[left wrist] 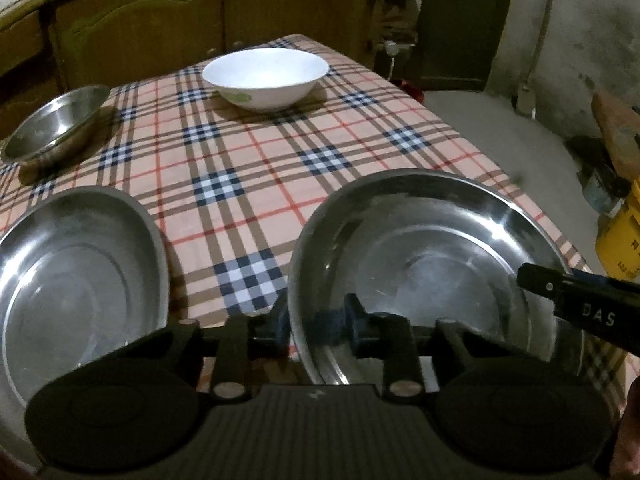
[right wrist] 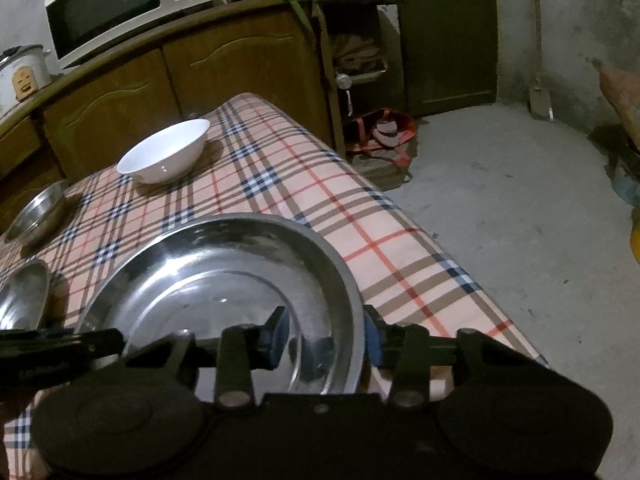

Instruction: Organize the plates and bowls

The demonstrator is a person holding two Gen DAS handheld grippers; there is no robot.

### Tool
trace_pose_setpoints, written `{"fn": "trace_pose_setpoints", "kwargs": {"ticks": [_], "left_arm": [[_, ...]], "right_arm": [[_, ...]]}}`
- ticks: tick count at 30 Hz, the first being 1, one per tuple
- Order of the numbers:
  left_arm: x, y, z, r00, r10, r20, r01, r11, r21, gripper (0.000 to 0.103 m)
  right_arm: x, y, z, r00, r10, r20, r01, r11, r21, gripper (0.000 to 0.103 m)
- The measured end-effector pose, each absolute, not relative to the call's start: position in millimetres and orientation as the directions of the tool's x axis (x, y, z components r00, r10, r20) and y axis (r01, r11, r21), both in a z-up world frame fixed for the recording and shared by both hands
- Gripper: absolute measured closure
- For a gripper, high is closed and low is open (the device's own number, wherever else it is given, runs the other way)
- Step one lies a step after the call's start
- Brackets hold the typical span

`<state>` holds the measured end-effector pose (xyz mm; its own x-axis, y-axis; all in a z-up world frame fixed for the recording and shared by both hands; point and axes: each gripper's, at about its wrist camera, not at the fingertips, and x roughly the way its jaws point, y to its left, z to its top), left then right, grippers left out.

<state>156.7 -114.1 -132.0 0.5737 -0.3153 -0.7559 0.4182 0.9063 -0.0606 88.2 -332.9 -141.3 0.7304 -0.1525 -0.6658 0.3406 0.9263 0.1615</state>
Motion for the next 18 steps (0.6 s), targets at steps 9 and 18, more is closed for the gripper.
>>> {"fn": "trace_pose_setpoints", "kwargs": {"ticks": [9, 18], "left_arm": [[150.3, -111.7, -106.8, 0.627, -0.323, -0.709, 0.418, 0.907, -0.044, 0.080], [137.1, -101.2, -67.8, 0.688, -0.313, -0.655, 0.403, 0.915, -0.014, 0.080]], "right_arm": [[78.2, -332.0, -118.2, 0.766, -0.189, -0.615, 0.353, 0.923, 0.156, 0.072], [68.2, -319.4, -78.8, 0.817, -0.184, -0.546, 0.310, 0.939, 0.147, 0.072]]}}
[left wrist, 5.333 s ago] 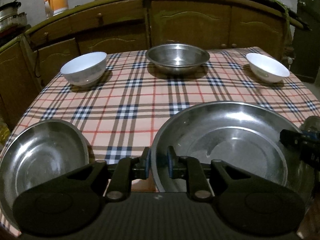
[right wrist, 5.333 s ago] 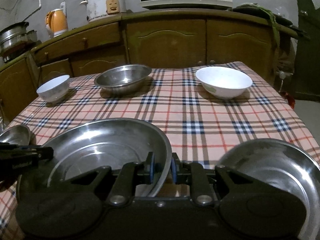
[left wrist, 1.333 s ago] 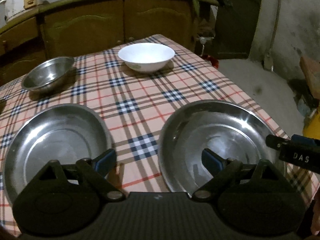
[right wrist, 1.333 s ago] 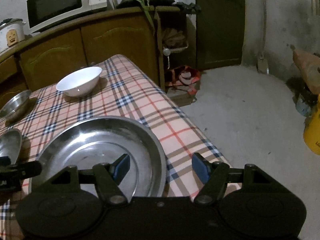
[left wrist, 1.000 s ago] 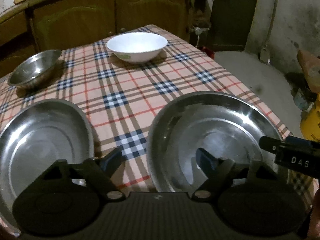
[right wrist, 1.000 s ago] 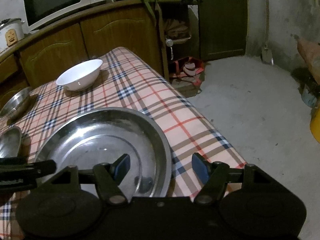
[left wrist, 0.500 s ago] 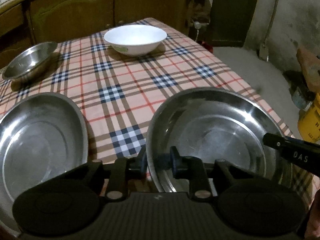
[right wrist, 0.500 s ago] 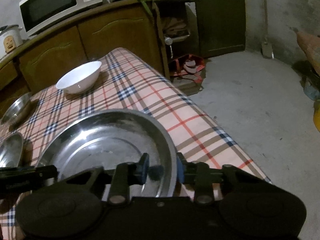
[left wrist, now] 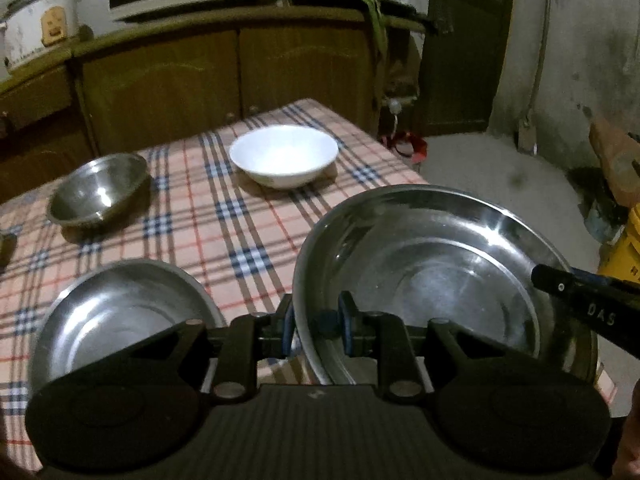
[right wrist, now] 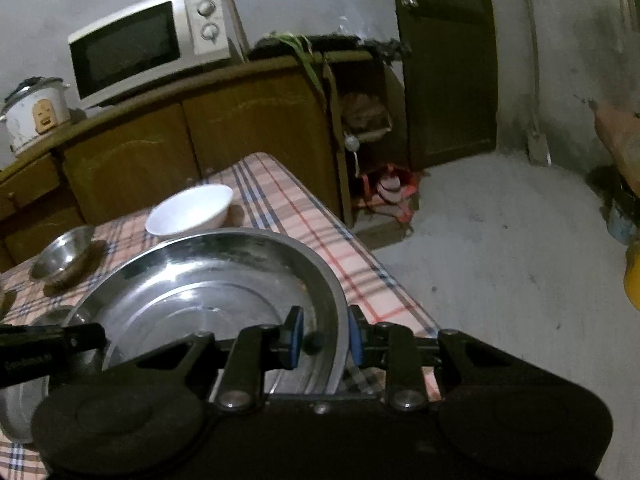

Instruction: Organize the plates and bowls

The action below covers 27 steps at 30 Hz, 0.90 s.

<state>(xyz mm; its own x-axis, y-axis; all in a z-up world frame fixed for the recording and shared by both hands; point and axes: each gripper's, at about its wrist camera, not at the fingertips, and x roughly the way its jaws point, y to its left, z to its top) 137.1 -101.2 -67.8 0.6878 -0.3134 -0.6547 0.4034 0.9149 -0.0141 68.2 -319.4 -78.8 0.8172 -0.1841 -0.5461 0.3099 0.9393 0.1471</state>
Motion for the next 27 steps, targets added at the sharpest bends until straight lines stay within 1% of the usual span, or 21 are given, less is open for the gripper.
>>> {"fn": "trace_pose_setpoints", "kwargs": {"ticks": [11, 27], "left_arm": [[121.2, -74.2, -35.1, 0.746, -0.270, -0.608, 0.345, 0.938, 0.008, 0.080], [115.6, -11.9, -13.0, 0.792, -0.165, -0.588, 0.213, 0.977, 0.013, 0.080]], "right_arm": [[65.2, -289.4, -45.5, 0.854, -0.150, -0.498, 0.245, 0.961, 0.131, 0.072], [78.9, -221.6, -22.8, 0.880, -0.037, -0.474, 0.095, 0.990, 0.100, 0.072]]}}
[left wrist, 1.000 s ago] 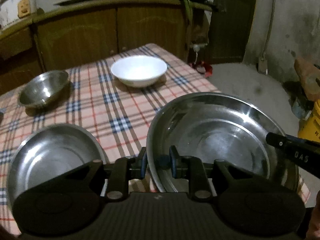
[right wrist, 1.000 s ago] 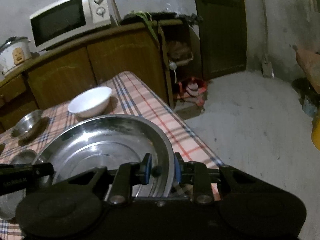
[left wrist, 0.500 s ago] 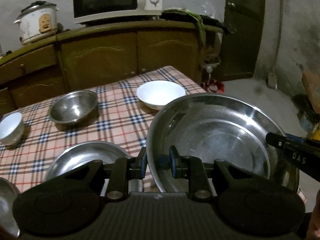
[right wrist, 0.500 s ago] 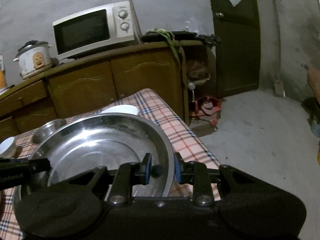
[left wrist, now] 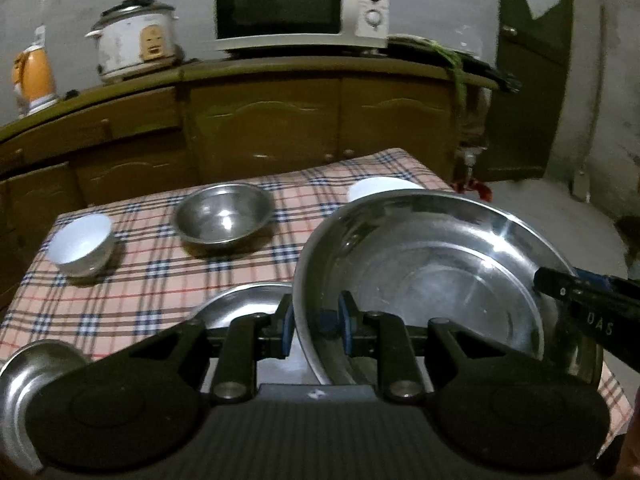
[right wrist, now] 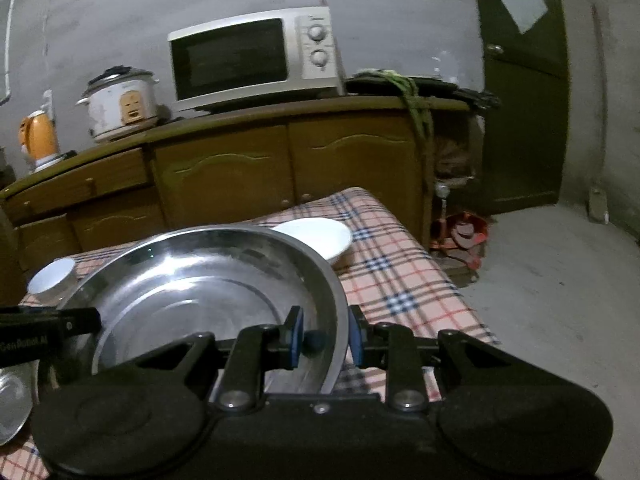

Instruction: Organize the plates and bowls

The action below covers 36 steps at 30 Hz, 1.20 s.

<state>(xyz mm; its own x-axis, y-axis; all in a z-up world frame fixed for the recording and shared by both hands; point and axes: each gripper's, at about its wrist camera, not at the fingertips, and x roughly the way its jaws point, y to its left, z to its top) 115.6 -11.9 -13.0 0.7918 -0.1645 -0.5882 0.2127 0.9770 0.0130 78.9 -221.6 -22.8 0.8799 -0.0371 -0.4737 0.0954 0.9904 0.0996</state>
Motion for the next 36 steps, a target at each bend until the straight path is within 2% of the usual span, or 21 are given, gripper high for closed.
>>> {"fn": "trace_pose_setpoints", "kwargs": {"ticks": [13, 36], "left_arm": [[118.7, 42.2, -9.7, 0.804, -0.062, -0.592, 0.093, 0.995, 0.022, 0.080], [151.4, 102.7, -44.6, 0.770, -0.011, -0.638, -0.009, 1.000, -0.029, 0.080]], "right_arm": [[102.1, -160.6, -19.6, 0.874, 0.066, -0.481, -0.033, 0.997, 0.076, 0.072], [151.2, -98.4, -53.3, 0.835, 0.159, -0.527, -0.148, 0.987, 0.065, 0.072]]}}
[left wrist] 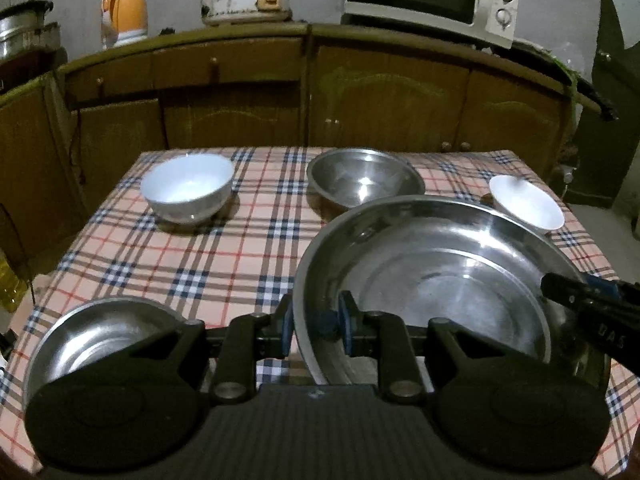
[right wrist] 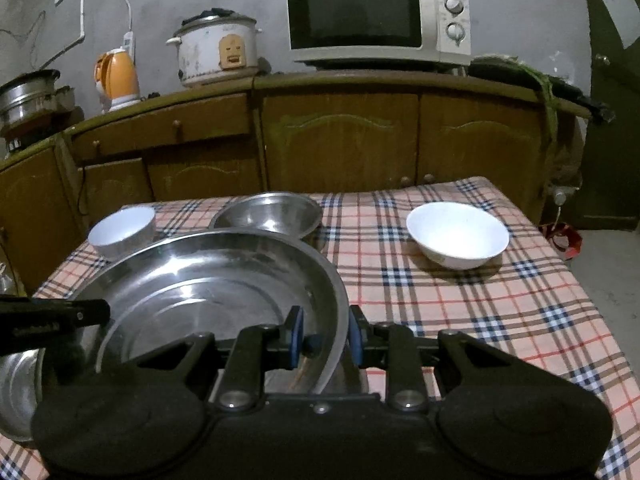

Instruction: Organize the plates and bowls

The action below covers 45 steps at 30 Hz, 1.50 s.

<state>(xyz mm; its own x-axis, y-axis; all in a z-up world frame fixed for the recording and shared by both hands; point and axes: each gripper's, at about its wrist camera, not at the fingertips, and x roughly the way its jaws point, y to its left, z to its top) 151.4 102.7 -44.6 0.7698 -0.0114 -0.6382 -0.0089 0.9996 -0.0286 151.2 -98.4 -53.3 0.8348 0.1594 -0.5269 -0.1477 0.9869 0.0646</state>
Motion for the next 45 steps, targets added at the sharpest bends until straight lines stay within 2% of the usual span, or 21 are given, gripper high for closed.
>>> {"fn": "trace_pose_setpoints", "kwargs": {"ticks": [18, 39, 45], "left_arm": [[160.0, 94.8, -90.8, 0.729, -0.016, -0.684, 0.009, 1.000, -0.014, 0.080], [173.4, 93.8, -111.3, 0.725, -0.015, -0.688, -0.021, 0.999, -0.044, 0.078], [176.5, 92.1, -115.0, 0.729, 0.001, -0.684, -0.028, 0.999, -0.029, 0.073]], "right_arm": [[160.3, -106.6, -109.0, 0.784, 0.132, -0.607, -0.126, 0.991, 0.053, 0.072], [171.6, -106.0, -119.6, 0.781, 0.113, -0.614, -0.129, 0.991, 0.018, 0.072], [175.2, -103.8, -118.3, 0.783, 0.110, -0.613, -0.138, 0.990, 0.002, 0.070]]}}
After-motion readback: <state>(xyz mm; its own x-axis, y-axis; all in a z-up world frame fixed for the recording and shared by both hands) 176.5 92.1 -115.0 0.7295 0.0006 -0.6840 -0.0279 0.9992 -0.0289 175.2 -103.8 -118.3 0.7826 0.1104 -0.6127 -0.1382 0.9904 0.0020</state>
